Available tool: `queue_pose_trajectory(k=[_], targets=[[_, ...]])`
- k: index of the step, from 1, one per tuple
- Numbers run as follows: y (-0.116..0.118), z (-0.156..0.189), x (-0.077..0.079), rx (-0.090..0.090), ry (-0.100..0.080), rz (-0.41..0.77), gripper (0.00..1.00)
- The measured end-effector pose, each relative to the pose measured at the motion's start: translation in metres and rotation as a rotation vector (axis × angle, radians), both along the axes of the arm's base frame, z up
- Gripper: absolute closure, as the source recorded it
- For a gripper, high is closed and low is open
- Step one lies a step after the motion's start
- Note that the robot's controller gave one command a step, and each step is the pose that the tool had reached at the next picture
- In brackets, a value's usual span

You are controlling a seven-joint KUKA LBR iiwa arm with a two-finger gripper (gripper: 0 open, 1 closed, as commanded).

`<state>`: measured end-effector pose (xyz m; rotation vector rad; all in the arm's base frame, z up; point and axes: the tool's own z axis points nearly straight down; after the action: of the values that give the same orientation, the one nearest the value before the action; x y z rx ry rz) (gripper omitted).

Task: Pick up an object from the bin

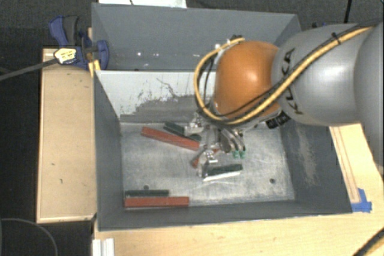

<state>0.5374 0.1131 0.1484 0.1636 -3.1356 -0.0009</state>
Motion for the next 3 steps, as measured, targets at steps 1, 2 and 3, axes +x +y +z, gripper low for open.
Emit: queue_pose_trajectory(k=[1, 2, 3], targets=[[-0.017, -0.04, -0.004, 0.0, -0.007, 0.108, 0.0], [-0.087, -0.073, 0.015, 0.001, -0.013, 0.069, 1.0], [-0.087, -0.073, 0.015, 0.001, -0.013, 0.067, 1.0]])
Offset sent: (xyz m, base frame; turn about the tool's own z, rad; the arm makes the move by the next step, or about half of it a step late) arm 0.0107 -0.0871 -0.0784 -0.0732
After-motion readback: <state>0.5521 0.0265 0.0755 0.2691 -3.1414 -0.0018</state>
